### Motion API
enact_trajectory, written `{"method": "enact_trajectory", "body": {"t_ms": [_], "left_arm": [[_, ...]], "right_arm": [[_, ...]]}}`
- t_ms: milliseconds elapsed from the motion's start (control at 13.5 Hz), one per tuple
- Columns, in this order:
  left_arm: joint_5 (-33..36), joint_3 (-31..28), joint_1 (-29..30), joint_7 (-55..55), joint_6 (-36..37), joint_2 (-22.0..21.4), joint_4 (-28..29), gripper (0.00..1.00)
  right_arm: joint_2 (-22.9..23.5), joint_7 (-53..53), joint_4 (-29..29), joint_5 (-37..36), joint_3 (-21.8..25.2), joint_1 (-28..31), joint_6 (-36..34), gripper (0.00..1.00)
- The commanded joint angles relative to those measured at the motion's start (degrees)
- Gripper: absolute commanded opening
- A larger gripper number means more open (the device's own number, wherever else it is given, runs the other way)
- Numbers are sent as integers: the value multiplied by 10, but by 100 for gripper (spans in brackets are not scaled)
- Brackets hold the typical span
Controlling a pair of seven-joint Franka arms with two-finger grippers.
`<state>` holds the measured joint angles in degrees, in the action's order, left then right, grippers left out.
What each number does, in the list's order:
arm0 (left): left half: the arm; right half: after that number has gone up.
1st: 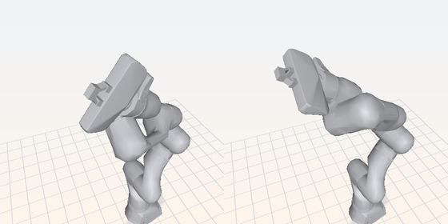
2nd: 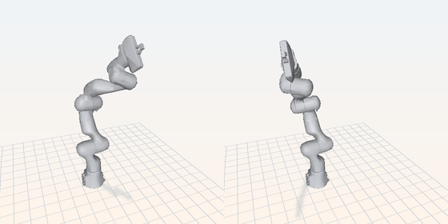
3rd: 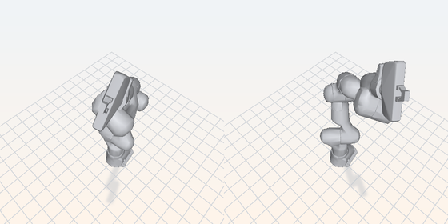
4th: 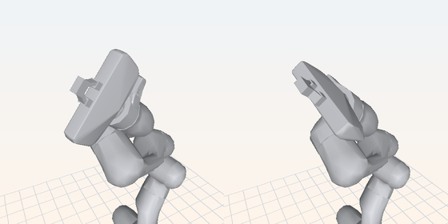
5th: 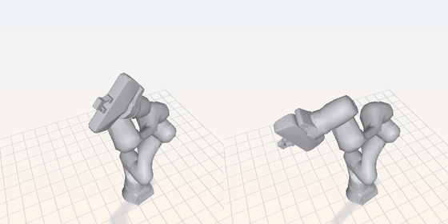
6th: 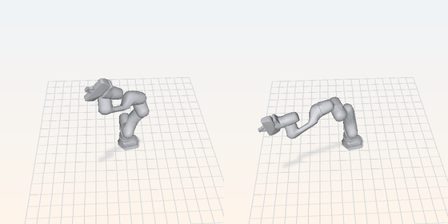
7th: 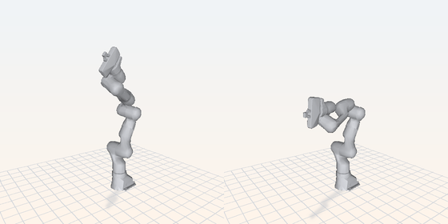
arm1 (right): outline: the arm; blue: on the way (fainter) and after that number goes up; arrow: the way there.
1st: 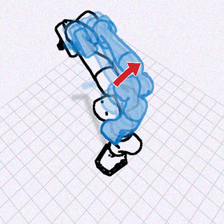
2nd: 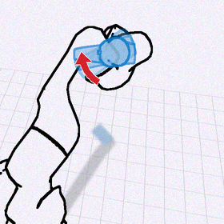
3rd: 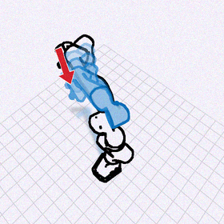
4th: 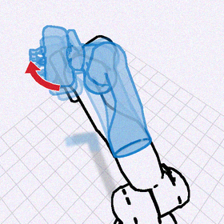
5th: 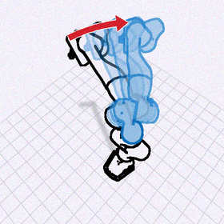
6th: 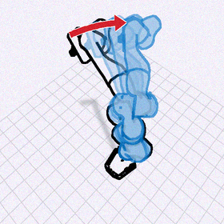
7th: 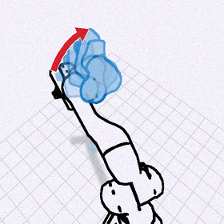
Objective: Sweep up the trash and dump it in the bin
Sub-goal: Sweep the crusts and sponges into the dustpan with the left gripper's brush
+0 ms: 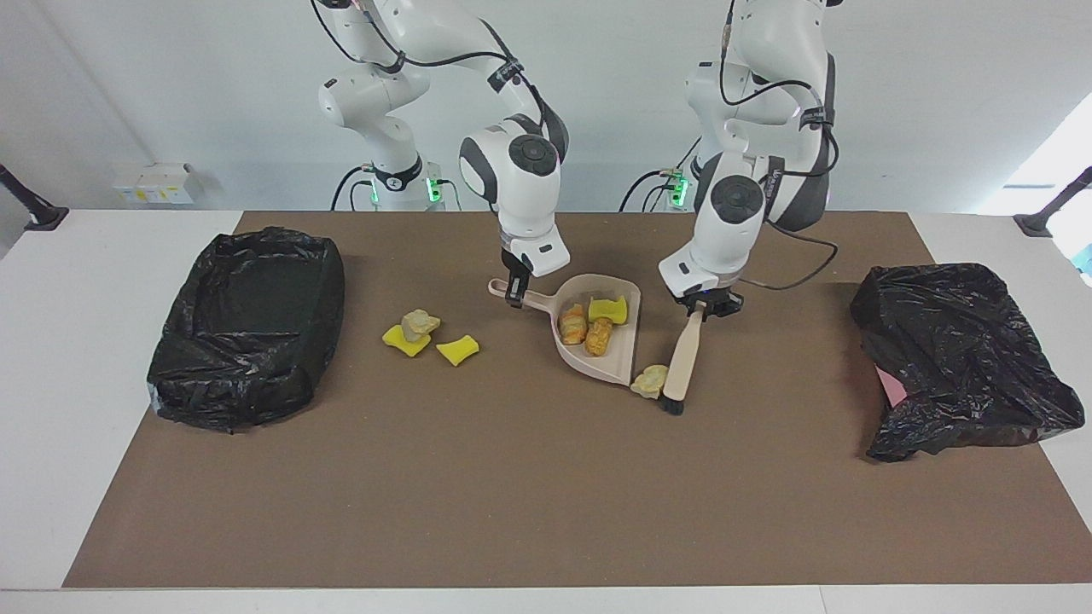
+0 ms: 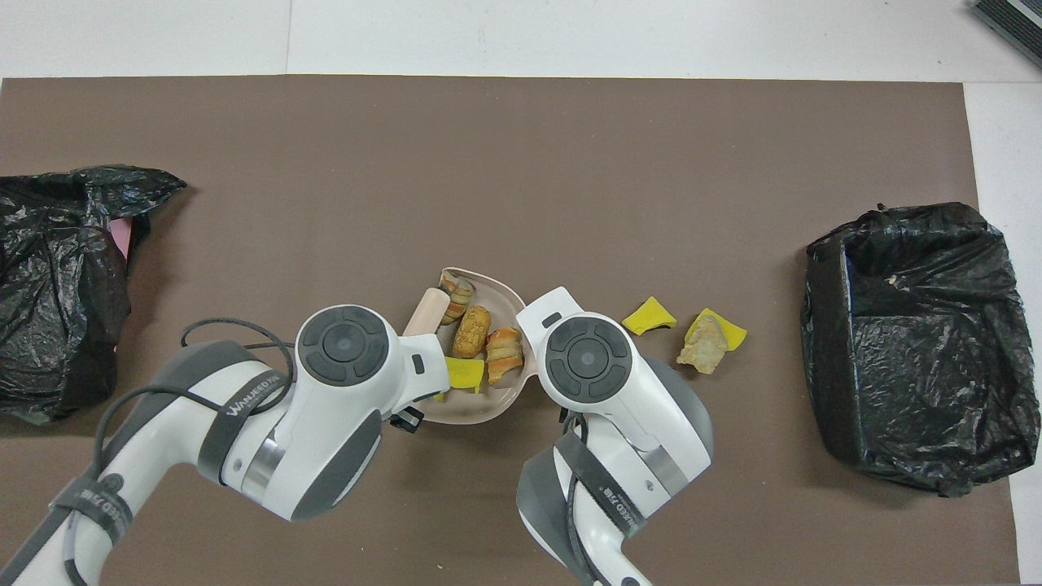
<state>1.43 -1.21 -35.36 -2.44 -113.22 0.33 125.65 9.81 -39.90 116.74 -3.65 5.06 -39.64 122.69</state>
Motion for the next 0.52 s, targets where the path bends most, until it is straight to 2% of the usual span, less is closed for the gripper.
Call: {"method": "enact_trajectory", "body": {"t_ms": [0, 149, 297, 446], "left_arm": [[-38, -7, -37, -38, 10, -24, 15, 0], [-48, -8, -71, -102, 9, -29, 12, 0], [-48, -14, -59, -115, 13, -33, -9, 0], [-48, -15, -9, -118, 15, -40, -14, 0]], "right_arm": [[1, 8, -2, 8, 0, 1, 6, 0], [1, 8, -2, 8, -1, 1, 6, 0], [1, 8, -2, 8, -1, 1, 5, 0], [1, 0, -4, 6, 0, 5, -5, 0]]}}
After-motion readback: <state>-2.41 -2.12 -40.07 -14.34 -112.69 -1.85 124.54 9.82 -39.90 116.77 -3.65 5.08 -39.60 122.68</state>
